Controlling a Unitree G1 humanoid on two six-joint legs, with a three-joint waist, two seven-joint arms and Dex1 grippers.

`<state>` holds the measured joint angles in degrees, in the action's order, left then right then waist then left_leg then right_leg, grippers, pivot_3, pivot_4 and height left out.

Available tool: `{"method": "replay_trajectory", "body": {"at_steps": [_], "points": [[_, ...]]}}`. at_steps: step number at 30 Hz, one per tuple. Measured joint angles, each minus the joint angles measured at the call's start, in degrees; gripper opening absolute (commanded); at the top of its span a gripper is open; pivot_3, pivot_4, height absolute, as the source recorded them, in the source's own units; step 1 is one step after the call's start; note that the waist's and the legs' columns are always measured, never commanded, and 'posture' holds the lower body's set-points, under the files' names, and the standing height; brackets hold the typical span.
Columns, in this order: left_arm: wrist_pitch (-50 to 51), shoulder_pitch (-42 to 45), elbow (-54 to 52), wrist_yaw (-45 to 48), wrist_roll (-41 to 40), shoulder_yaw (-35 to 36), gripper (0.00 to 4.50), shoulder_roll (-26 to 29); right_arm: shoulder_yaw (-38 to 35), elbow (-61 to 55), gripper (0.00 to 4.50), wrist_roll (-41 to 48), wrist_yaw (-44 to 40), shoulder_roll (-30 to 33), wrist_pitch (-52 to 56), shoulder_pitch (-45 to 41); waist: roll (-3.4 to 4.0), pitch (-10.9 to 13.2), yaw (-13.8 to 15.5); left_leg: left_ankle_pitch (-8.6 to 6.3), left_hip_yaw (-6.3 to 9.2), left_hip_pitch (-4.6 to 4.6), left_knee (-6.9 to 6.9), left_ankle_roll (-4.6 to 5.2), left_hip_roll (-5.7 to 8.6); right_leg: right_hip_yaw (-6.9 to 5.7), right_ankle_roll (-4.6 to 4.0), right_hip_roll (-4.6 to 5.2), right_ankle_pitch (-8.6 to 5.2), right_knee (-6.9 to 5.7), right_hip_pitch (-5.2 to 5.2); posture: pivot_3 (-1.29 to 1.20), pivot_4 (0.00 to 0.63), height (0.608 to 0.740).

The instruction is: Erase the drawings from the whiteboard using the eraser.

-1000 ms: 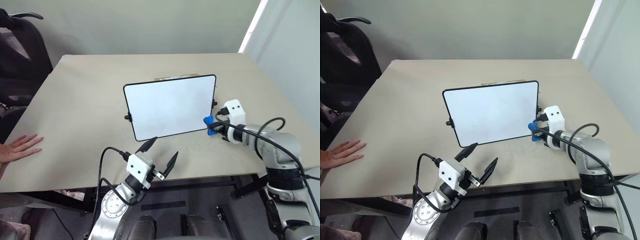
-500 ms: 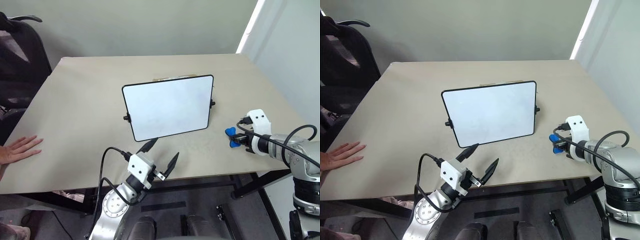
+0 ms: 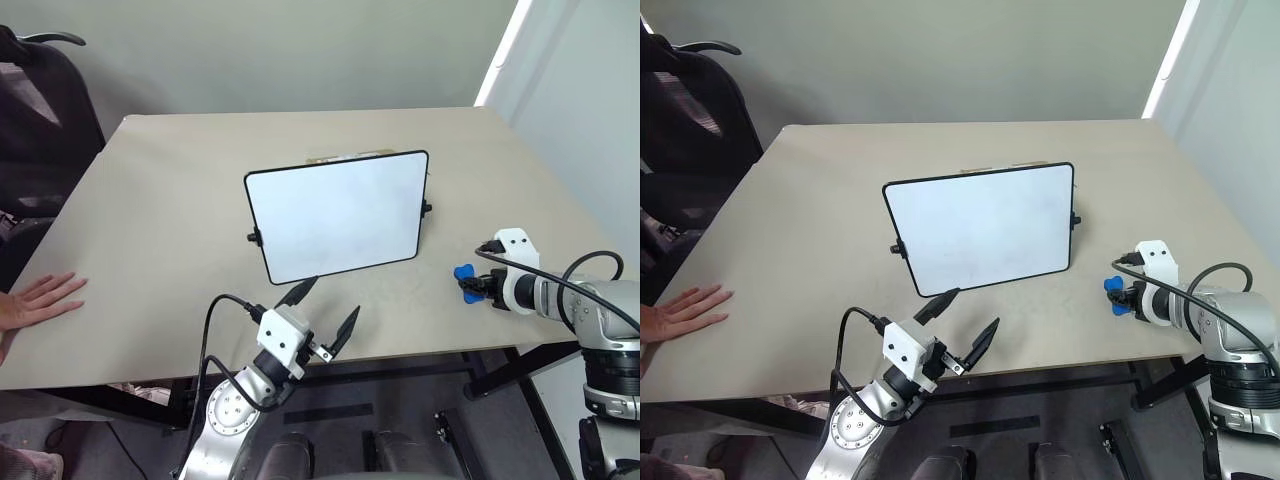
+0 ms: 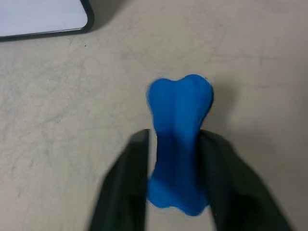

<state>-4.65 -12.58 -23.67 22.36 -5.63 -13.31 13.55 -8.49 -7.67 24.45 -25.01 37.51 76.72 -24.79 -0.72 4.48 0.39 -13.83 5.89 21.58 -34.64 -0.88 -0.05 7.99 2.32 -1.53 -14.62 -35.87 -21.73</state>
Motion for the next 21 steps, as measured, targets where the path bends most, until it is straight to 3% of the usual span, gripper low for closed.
{"method": "replay_trajectory", "body": {"at_steps": [4,11,21], "points": [[0.1,0.0,0.0,0.0,-0.1,0.0,4.5,0.1,0.2,-0.3,3.87,0.1,-0.2,0.7,-0.1,0.0,-0.01,0.0,0.0,0.0,0.0,0.0,0.0,0.0,0.0,0.0,-0.01,0.0,0.0,0.0,0.02,0.0,0.15,0.73],[0.2,0.0,-0.1,0.0,-0.1,0.1,4.5,0.4,-2.0,-9.8,3.87,2.7,-3.0,4.1,-0.4,3.1,-0.01,0.0,0.1,-0.01,0.0,0.03,0.0,-0.02,0.02,-0.01,-0.04,-0.01,-0.09,0.0,0.08,0.0,0.15,0.73],[0.2,0.3,-0.1,0.1,-0.2,0.9,4.5,0.8,-9.4,-27.2,3.87,11.7,-12.0,4.8,-11.0,12.0,-0.11,0.0,0.0,-0.04,0.03,-0.22,-0.01,-0.06,0.12,0.01,-0.23,-0.06,-0.39,0.01,0.23,0.0,0.15,0.73]]}}
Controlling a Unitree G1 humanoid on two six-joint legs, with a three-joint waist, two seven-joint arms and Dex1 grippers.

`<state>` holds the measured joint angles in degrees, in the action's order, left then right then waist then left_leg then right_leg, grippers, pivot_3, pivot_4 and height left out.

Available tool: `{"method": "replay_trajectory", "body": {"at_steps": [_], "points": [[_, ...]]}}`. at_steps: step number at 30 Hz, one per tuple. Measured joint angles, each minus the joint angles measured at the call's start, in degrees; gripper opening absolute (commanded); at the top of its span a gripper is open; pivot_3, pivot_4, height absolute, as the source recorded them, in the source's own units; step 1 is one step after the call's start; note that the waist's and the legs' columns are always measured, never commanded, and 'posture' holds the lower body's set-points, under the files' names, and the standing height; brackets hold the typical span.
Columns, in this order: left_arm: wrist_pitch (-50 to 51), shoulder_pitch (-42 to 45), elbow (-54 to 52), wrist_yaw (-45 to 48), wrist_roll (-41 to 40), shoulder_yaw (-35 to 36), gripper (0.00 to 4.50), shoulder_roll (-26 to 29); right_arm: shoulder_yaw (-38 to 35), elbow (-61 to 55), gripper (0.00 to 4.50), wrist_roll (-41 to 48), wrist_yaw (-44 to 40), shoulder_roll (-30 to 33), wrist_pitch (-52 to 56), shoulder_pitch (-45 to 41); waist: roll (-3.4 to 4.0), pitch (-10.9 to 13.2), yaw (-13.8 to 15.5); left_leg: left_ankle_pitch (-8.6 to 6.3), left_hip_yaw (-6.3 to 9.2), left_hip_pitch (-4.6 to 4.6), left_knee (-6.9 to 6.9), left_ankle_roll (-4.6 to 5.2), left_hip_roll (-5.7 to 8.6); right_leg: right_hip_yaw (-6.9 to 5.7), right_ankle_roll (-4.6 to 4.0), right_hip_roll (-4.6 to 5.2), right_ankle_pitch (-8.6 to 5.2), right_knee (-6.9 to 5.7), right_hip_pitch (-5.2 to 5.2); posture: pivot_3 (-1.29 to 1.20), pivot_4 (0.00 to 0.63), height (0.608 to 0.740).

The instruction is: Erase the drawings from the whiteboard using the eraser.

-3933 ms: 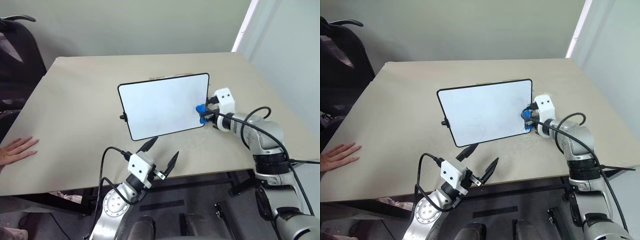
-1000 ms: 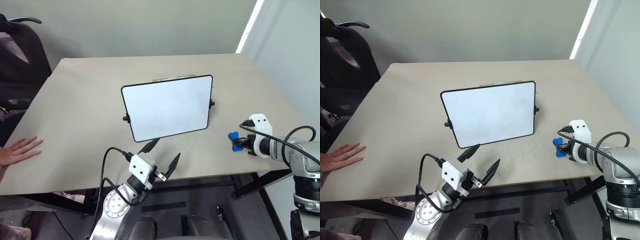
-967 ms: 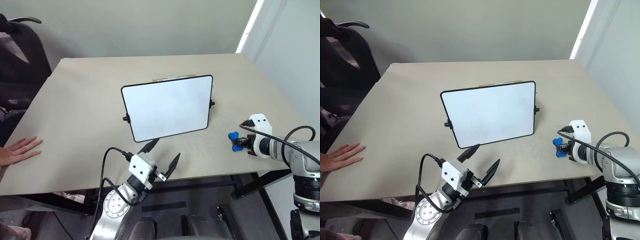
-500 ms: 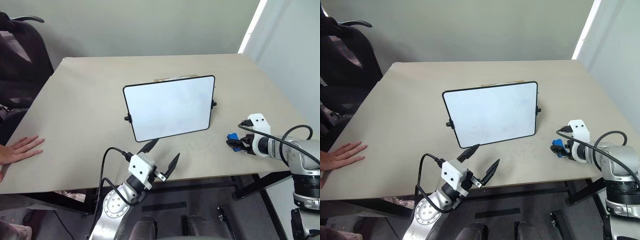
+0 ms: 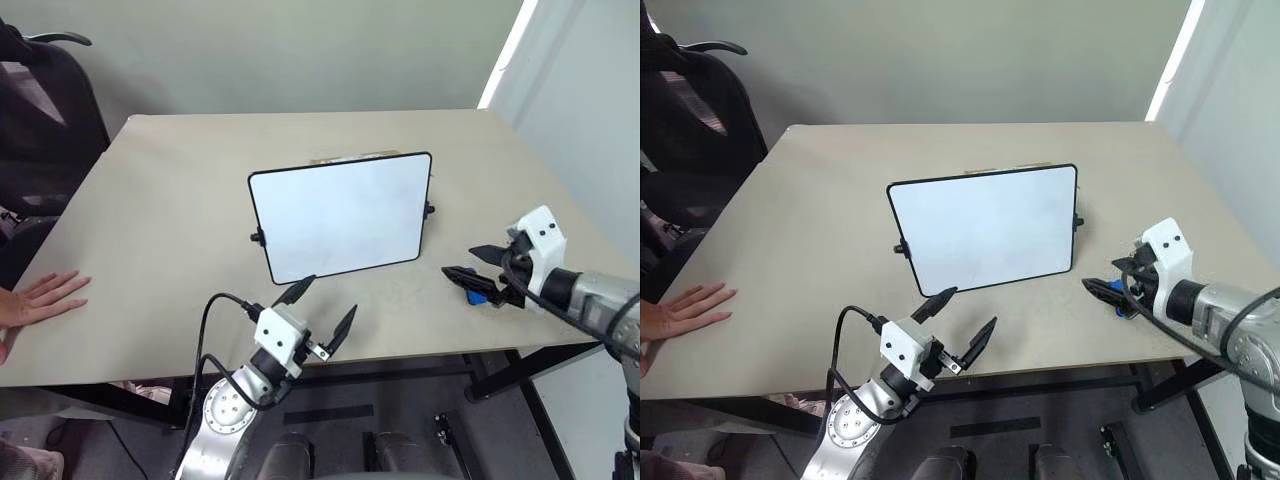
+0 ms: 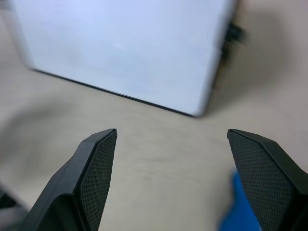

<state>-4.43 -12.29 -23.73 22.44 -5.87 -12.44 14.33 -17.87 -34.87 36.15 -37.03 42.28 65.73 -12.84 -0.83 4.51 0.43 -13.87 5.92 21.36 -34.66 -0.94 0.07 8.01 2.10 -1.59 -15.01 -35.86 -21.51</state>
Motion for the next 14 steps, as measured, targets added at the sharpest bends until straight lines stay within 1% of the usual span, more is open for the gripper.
{"method": "replay_trajectory", "body": {"at_steps": [4,14], "points": [[0.0,0.0,0.0,0.0,-0.1,0.1,4.5,0.0,-0.1,-1.3,3.87,1.0,-0.6,0.0,-3.0,1.2,-0.02,0.0,0.0,0.0,0.02,-0.01,-0.06,0.0,0.02,0.01,-0.01,0.02,-0.01,0.0,-0.01,0.0,0.15,0.73],[-0.6,1.4,0.1,-0.1,1.3,-1.0,4.5,-0.8,0.7,-0.5,3.87,1.0,-0.5,1.3,-7.3,1.4,-0.02,0.0,0.0,-0.02,0.04,0.02,-0.07,0.01,0.02,0.01,0.05,0.02,-0.02,-0.01,0.12,0.0,0.15,0.73]]}}
